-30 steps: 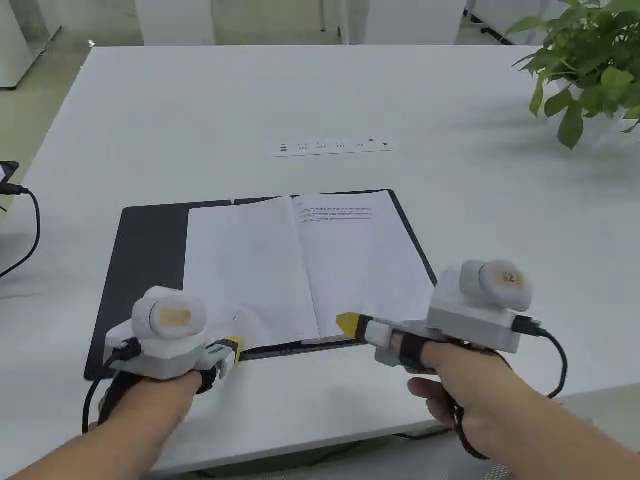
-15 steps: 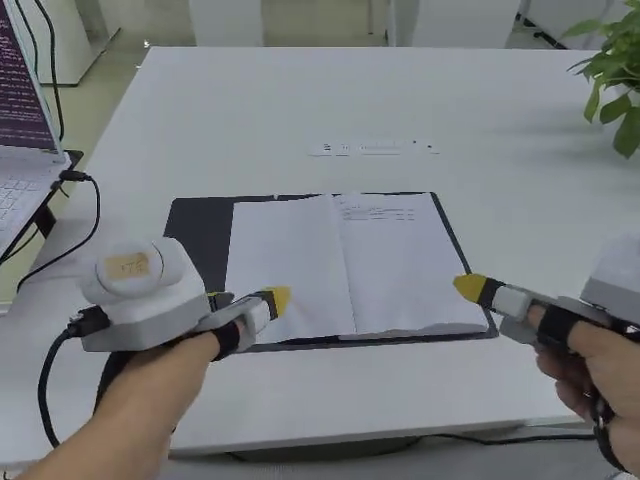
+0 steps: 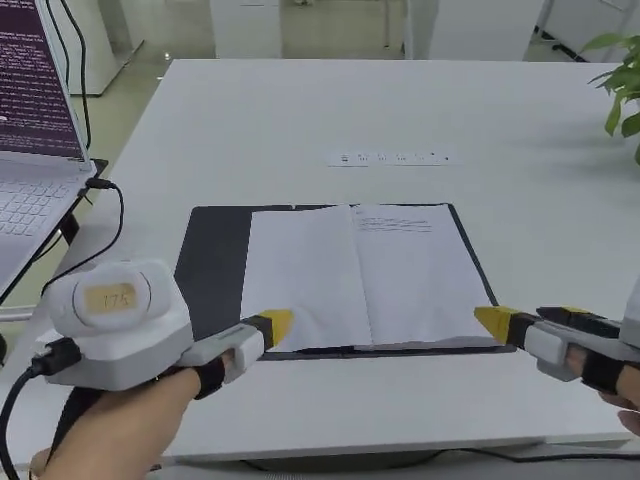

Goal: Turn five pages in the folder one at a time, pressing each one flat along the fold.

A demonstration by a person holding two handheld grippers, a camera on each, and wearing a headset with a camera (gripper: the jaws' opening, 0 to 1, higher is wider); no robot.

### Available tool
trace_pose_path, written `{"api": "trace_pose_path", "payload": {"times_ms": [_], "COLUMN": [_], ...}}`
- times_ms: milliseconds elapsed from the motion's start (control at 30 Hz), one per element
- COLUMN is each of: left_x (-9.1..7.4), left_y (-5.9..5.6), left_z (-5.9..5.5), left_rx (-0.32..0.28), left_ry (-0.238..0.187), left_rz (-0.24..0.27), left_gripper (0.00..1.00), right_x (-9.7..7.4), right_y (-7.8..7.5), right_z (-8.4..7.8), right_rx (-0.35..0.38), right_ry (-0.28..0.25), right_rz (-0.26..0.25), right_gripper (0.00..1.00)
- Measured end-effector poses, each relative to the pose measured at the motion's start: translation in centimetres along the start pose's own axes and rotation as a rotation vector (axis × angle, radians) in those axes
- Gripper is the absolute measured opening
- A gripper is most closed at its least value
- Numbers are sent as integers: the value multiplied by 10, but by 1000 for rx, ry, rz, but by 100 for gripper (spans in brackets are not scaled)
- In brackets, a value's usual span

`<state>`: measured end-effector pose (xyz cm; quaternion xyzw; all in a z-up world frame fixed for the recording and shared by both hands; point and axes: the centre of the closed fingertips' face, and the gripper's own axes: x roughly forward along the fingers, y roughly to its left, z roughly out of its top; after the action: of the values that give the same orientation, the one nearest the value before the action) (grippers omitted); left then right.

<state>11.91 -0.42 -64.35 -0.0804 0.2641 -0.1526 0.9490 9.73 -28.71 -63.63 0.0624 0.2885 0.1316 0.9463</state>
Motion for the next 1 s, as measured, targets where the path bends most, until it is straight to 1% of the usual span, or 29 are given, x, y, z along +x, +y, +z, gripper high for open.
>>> {"api": "trace_pose_path", "payload": {"times_ms": [33, 67, 100, 167, 233, 300, 333, 467, 567, 700, 867, 1000], "left_x": [-2, -5, -6, -10, -14, -18, -20, -26, -27, -25, -17, -8], "left_y": [0, -2, -2, -2, -1, 0, 1, 6, 10, 16, 17, 15], "left_z": [1, 1, 0, -2, -3, -3, -3, -2, -2, -3, -6, -6], "left_rx": [12, 36, 40, 60, 70, 86, 87, 81, 79, 91, 92, 99], "left_ry": [-8, -14, -14, -13, -13, -19, -19, -28, -32, -22, -4, 7], "left_rz": [1, -2, -2, -9, -9, -7, -3, 5, 14, 29, 34, 32], "left_gripper": [91, 95, 98, 99, 99, 99, 99, 99, 99, 99, 99, 99], "right_x": [0, 0, 0, -1, -1, -1, -2, -4, -2, 1, 4, 6], "right_y": [-2, -3, -4, -5, -4, -3, -2, -5, -6, -6, -6, -6], "right_z": [0, 0, 1, 3, 8, 11, 13, 14, 11, 8, 9, 12], "right_rx": [0, 3, 8, 14, 14, 14, 3, 24, 22, 22, 24, 33], "right_ry": [-7, -16, -21, -34, -63, -84, -96, -111, -109, -99, -105, -114], "right_rz": [-4, -1, -2, 7, 35, 52, 64, 74, 73, 76, 85, 93], "right_gripper": [66, 72, 77, 84, 91, 99, 99, 100, 100, 100, 100, 99]}}
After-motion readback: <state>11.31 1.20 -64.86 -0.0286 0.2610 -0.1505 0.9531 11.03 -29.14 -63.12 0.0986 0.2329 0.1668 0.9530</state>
